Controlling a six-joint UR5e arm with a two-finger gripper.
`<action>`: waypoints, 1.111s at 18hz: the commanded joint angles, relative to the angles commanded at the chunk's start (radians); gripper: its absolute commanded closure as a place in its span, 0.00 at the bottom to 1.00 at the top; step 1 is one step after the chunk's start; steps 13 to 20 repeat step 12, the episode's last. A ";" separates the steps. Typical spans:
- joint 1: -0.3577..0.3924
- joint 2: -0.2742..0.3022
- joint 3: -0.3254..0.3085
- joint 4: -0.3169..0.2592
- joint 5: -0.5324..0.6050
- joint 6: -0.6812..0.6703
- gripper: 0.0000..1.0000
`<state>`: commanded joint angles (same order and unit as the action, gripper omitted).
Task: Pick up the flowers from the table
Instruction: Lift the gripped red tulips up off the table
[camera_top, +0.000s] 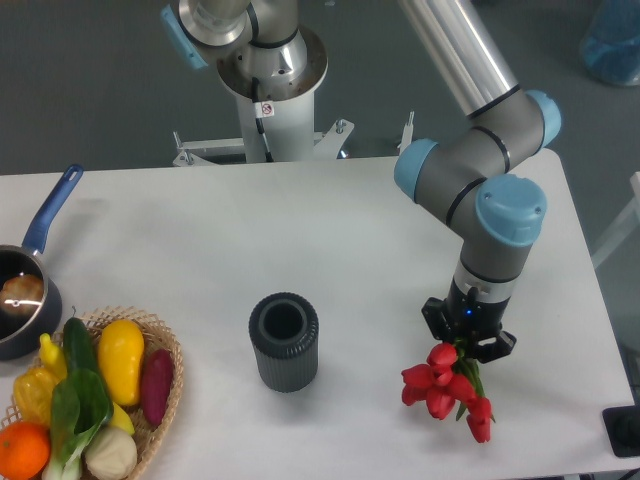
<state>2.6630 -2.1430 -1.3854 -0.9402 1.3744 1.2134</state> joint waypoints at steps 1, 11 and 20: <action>0.002 0.000 0.014 -0.015 0.005 -0.003 1.00; 0.014 0.072 0.042 -0.114 0.003 -0.012 1.00; 0.014 0.075 0.048 -0.127 0.003 -0.012 1.00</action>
